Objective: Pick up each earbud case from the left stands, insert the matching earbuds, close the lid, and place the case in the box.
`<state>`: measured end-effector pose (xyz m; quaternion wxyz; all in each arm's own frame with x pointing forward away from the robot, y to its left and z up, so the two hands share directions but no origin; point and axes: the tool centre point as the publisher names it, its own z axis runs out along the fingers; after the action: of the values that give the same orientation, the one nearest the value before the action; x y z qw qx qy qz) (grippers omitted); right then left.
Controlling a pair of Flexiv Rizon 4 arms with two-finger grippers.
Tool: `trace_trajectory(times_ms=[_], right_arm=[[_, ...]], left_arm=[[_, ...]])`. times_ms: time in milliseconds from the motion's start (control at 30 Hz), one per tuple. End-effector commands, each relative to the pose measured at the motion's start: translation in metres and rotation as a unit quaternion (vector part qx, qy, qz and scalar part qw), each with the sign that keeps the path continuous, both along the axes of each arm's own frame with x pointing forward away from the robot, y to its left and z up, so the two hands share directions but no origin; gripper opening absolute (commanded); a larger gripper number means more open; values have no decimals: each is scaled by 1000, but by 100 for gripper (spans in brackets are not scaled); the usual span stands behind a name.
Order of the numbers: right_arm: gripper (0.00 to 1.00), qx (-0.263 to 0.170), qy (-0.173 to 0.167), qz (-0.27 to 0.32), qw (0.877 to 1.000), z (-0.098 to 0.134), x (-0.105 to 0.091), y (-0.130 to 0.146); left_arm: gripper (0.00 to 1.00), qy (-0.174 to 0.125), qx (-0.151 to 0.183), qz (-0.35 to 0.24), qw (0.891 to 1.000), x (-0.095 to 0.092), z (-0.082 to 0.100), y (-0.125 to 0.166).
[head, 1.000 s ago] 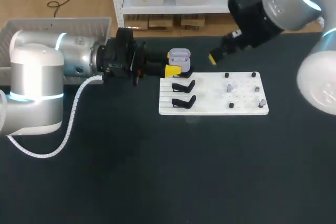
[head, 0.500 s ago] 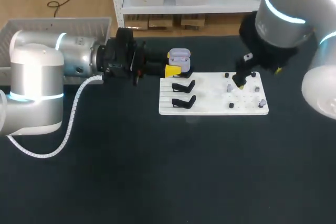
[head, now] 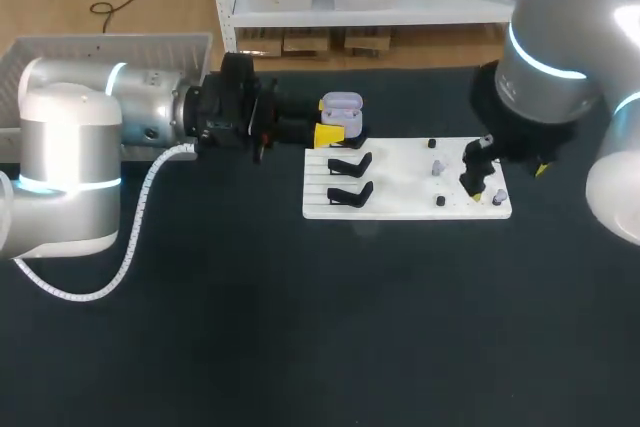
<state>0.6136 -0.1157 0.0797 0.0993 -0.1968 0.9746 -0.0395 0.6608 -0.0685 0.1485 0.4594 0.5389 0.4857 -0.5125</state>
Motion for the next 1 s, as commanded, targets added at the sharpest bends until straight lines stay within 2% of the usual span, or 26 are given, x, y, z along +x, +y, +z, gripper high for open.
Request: trace_trajectory(times_ms=[33,300,500,1000], right_arm=[[48,-3,2,1,1000,-6,0,-2],[51,-43,17,21,999,-23,-1,-6],[53,-73,24,17,997,-35,6,-8],[44,-98,27,7,995,-60,26,-17]], left_arm=[[0,-1,-1,0,1000,0,-1,0],[0,-1,-1,0,1000,0,-1,0],[0,-1,-1,0,1000,0,-1,0],[0,-1,-1,0,1000,0,-1,0]])
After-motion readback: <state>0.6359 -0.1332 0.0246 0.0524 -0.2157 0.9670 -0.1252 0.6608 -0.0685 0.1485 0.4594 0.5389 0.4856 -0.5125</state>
